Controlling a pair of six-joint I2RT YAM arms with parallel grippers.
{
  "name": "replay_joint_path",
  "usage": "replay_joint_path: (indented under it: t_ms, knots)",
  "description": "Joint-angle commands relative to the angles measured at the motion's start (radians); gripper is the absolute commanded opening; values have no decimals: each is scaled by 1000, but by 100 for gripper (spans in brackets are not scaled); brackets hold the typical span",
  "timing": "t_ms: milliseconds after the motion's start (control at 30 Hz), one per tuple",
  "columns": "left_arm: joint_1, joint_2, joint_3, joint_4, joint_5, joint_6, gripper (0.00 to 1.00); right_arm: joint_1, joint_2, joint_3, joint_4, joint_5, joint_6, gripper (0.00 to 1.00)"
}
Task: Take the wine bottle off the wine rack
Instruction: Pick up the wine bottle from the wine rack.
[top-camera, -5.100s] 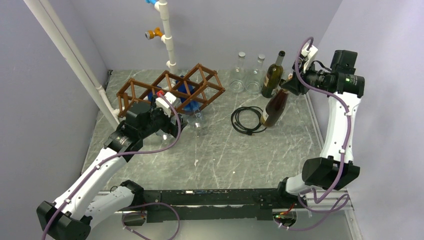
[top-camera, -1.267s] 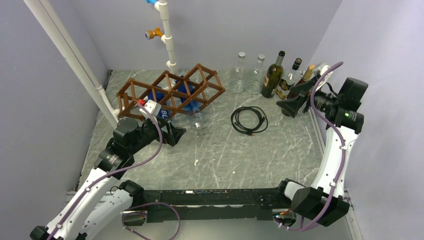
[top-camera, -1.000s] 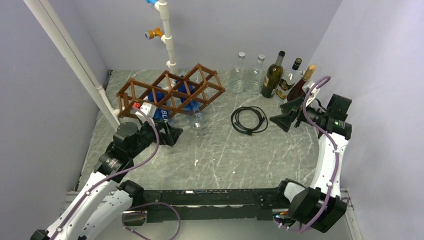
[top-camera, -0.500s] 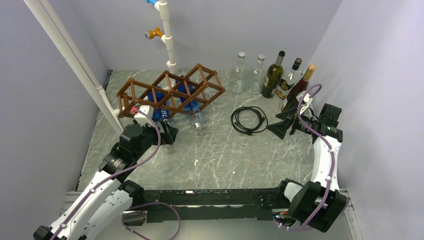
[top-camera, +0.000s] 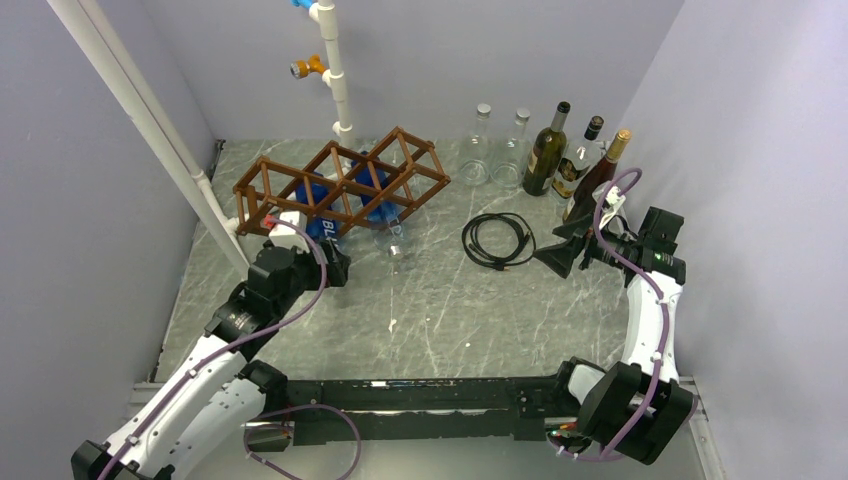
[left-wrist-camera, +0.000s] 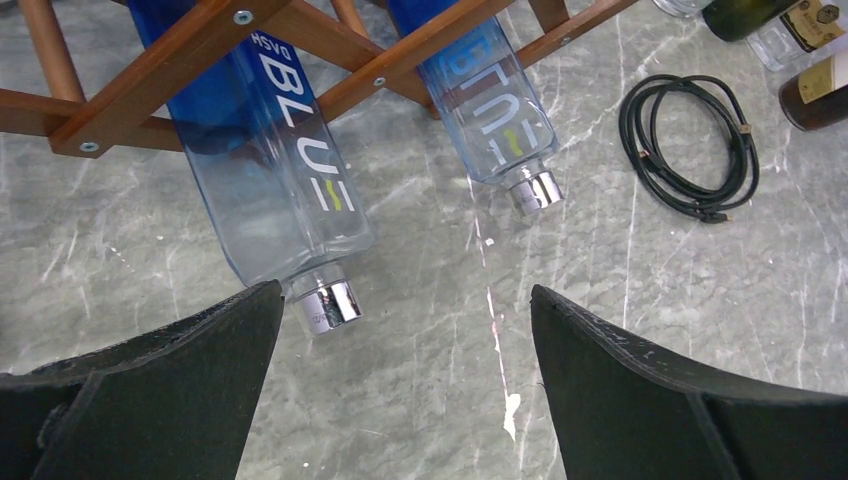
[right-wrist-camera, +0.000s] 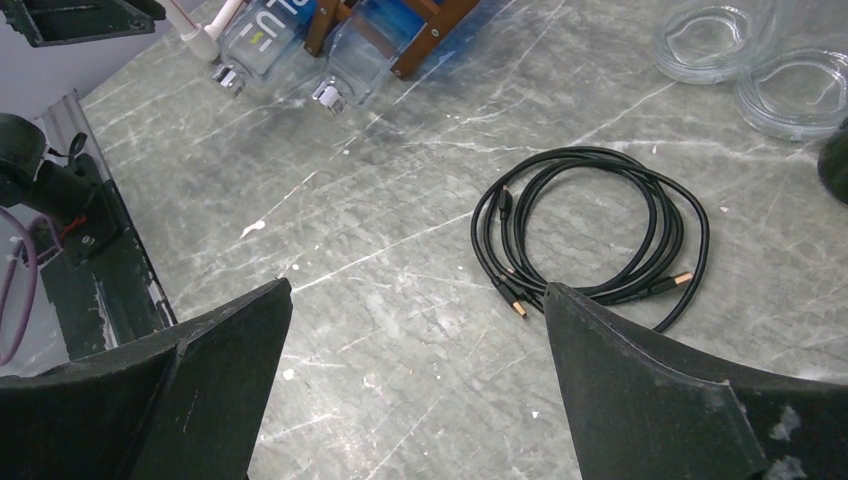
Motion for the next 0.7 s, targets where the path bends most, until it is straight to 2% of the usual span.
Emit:
replay_joint_path:
  t_ms: [0, 400, 667]
  knots:
    - [5, 2, 14, 21, -53, 17, 100, -7, -3, 17, 31, -3, -18, 100]
    - [4, -9, 20, 3, -124, -26, 100, -6, -8, 8, 54, 10, 6, 100]
    - [6, -20, 19, 40, -122, -19, 99, -5, -7, 6, 55, 10, 8, 100]
